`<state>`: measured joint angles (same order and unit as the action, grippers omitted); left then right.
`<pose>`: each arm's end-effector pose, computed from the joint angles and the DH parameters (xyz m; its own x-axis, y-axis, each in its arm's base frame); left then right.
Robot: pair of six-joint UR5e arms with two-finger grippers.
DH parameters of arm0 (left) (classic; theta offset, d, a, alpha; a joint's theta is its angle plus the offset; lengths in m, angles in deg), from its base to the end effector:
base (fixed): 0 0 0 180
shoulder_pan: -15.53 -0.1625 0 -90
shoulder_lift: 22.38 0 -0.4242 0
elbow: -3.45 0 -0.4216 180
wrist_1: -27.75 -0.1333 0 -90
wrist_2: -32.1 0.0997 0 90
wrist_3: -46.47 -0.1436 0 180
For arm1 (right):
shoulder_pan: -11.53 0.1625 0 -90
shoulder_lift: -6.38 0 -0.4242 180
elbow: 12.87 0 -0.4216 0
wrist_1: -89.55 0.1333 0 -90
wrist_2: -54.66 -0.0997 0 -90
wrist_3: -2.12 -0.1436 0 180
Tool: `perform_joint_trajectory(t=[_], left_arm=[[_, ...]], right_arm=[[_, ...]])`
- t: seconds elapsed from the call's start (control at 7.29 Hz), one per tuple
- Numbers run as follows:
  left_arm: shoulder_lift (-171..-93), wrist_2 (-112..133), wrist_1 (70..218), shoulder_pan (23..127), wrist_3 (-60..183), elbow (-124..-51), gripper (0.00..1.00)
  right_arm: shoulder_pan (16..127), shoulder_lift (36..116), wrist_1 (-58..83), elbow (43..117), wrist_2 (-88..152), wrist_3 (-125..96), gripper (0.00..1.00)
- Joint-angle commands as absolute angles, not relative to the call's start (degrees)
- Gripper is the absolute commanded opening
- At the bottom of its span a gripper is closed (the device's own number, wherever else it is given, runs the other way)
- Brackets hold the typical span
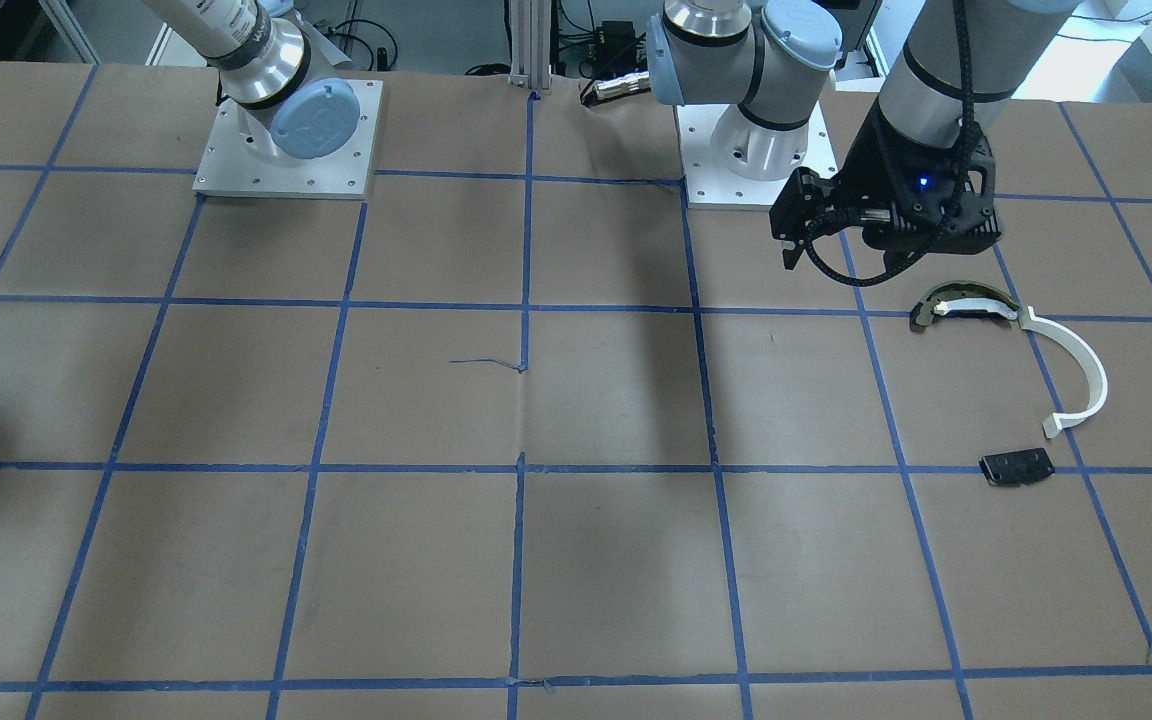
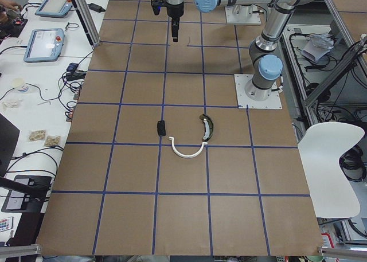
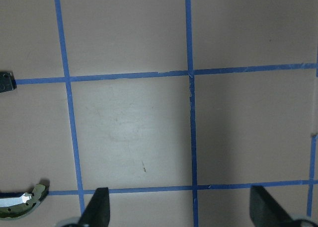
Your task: Place bearing gear from tray to pile
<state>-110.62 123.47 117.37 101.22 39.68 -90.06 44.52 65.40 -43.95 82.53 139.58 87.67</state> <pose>-0.0916 -0.5129 0.4277 -0.9988 0.0438 -0.0209 0.0433 0.9987 0.0266 -0.4862 -0.4897 0.1465 -0.8726 -0.4743 0.1168 -0.4853 0.8689 -0.0972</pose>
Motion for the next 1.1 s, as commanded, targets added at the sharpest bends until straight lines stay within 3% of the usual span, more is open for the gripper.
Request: perform_joint_trajectory(t=[0.0, 0.14, 0.41, 0.55, 0.82, 0.96], left_arm=[[-110.88, 123.24, 117.31, 101.22, 39.7, -90.06, 1.0], [-111.14, 123.5, 117.13, 101.22, 39.61, -90.06, 1.0], [-110.88, 123.77, 117.22, 101.22, 39.52, -90.06, 1.0], [-110.88, 123.85, 117.31, 101.22, 39.52, -90.06, 1.0], [-110.97, 123.68, 117.22, 101.22, 40.48, -90.15, 1.0], [-110.8, 123.77, 117.39, 101.22, 40.4, -90.15, 1.0]], right_arm=[[44.05, 60.7, -44.84, 80.38, 139.47, 86.4, 0.95], [44.05, 60.69, -44.75, 80.38, 140.0, 86.49, 0.88], [43.88, 60.78, -44.31, 80.47, 140.96, 86.67, 0.54], [43.88, 60.87, -44.13, 80.38, 142.36, 86.84, 0.48], [43.88, 60.78, -44.04, 80.47, 144.47, 87.1, 0.17], [43.88, 61.04, -42.3, 79.95, 144.66, 86.76, 0.12]])
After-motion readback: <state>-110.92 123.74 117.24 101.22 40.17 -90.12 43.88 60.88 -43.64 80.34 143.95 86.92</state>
